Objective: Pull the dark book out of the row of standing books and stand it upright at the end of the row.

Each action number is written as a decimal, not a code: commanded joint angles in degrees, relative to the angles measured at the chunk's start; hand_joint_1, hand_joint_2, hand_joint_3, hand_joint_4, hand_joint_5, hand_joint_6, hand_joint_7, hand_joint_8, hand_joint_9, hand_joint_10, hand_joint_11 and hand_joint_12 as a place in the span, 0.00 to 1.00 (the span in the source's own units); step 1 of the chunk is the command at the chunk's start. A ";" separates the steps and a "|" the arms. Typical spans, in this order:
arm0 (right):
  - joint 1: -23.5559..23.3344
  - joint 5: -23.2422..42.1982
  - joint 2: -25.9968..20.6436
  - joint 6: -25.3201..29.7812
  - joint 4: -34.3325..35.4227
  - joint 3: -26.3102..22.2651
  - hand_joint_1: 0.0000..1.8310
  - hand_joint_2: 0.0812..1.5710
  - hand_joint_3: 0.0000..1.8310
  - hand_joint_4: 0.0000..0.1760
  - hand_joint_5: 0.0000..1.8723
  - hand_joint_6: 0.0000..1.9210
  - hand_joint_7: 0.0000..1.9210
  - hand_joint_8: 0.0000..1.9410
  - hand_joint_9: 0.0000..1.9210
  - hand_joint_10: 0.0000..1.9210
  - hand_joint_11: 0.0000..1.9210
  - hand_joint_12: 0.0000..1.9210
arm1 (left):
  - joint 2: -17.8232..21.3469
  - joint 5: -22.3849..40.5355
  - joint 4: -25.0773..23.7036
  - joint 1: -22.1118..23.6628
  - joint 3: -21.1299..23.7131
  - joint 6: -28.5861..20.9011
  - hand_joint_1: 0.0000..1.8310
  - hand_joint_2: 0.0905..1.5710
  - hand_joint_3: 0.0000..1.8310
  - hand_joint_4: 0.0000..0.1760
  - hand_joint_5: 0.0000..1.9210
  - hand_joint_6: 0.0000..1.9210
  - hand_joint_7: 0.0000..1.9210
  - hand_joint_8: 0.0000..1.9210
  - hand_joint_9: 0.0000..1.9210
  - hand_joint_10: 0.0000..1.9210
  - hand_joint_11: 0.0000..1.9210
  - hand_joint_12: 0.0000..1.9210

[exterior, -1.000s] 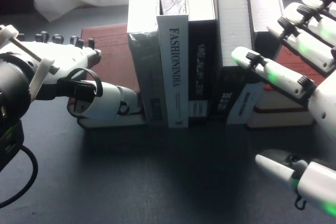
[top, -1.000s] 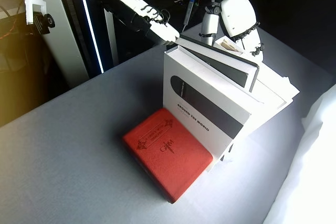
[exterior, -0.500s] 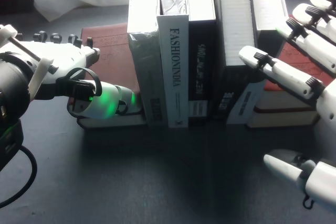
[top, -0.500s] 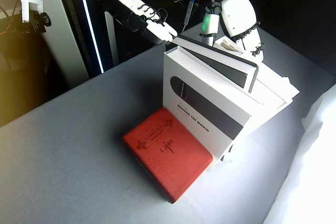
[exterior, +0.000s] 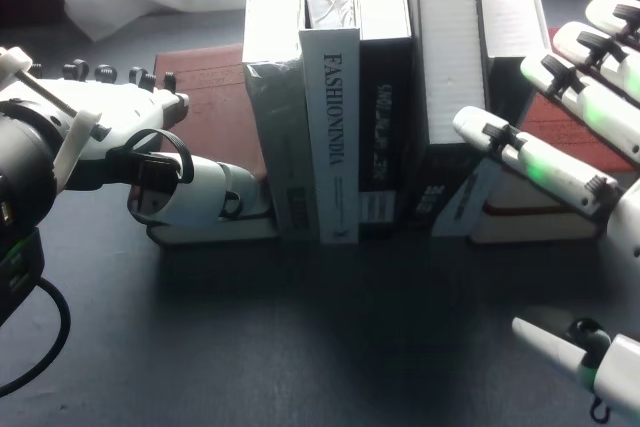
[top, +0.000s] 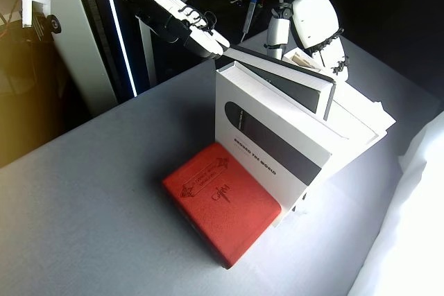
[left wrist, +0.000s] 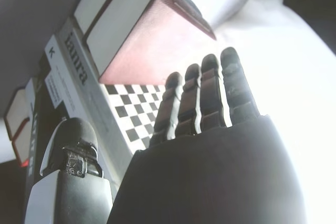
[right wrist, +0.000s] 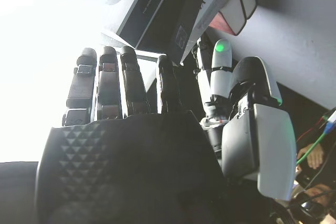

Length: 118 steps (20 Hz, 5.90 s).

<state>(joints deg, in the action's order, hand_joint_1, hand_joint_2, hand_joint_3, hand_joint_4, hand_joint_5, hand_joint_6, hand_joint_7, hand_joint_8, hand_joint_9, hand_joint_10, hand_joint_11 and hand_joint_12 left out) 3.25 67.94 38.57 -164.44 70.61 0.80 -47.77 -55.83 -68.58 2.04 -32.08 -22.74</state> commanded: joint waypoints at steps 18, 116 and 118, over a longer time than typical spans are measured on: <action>14.84 3.14 -2.17 8.72 -16.54 -0.86 0.00 0.72 0.00 0.00 0.00 0.00 0.00 0.00 0.00 0.00 0.00 0.00 | 0.46 -1.38 -4.76 0.55 0.43 -0.51 0.00 0.76 0.00 0.00 0.02 0.00 0.01 0.00 0.00 0.00 0.00 0.00; -2.11 -29.35 -1.12 47.79 -19.59 12.07 0.00 0.73 0.00 0.00 0.00 0.00 0.00 0.00 0.00 0.00 0.00 0.00 | 0.42 -2.53 -4.66 1.47 1.60 -0.85 0.00 0.78 0.00 0.00 0.02 0.00 0.01 0.00 0.00 0.00 0.00 0.00; -2.11 -29.86 -1.13 47.76 -19.24 12.35 0.00 0.73 0.00 0.00 0.00 0.00 0.00 0.00 0.00 0.00 0.00 0.00 | 0.41 -2.53 -4.93 1.46 1.59 -0.72 0.00 0.78 0.00 0.00 0.03 0.00 0.02 0.00 0.01 0.00 0.00 0.00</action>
<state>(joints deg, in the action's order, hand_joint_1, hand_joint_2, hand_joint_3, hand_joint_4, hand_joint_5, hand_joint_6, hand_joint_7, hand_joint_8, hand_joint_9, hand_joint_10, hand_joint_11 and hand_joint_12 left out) 1.72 34.92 38.09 -117.01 54.33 13.45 -47.77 -57.58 -68.69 2.87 -30.35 -23.66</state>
